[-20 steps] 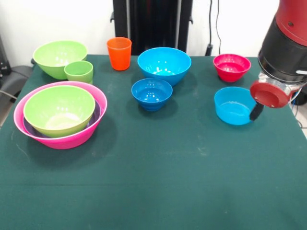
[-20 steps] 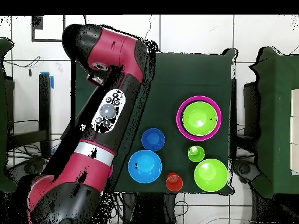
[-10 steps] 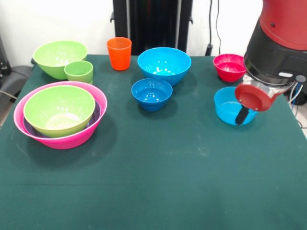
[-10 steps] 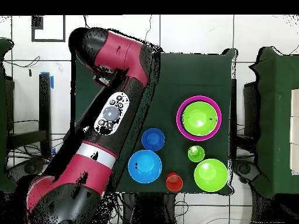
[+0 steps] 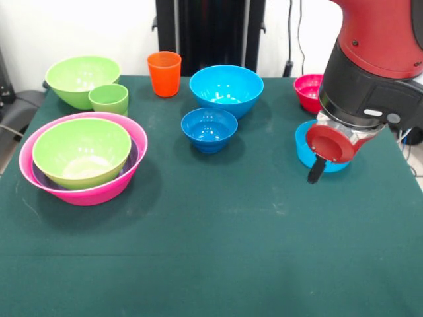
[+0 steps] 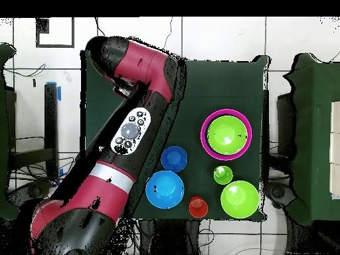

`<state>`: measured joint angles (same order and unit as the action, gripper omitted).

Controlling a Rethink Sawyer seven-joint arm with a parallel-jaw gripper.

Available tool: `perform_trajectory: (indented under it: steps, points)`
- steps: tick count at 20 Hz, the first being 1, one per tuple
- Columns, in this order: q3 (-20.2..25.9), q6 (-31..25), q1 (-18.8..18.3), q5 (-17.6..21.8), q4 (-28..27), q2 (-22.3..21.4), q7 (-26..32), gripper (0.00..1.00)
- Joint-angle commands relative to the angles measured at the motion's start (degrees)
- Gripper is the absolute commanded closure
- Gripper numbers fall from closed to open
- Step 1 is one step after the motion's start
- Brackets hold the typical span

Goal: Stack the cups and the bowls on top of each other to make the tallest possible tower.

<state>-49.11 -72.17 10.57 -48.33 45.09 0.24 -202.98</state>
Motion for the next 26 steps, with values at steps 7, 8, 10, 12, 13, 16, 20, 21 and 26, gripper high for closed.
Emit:
perform_trajectory:
  steps: [7,8,10,12,13,16,20,21,26]
  points:
    - [6.9,3.3,-0.2,5.0,2.9,2.3,1.0,0.00]
    - [6.9,3.4,-0.2,5.1,3.0,2.2,1.2,0.00]
    - [6.9,3.5,-0.3,5.2,2.8,2.3,1.3,0.00]
    - [6.7,3.6,-0.3,5.3,2.9,2.2,1.4,0.00]
    - [6.6,3.6,-0.2,5.4,3.0,2.1,1.5,0.00]
    - [6.6,3.2,-0.2,5.8,3.6,1.2,2.6,0.00]
    - [7.0,2.5,-0.6,6.2,3.8,0.3,4.7,0.00]
    - [7.2,2.5,-0.7,6.2,3.9,0.2,5.2,0.00]
    - [7.0,0.9,-2.0,6.4,1.9,0.4,6.0,0.00]
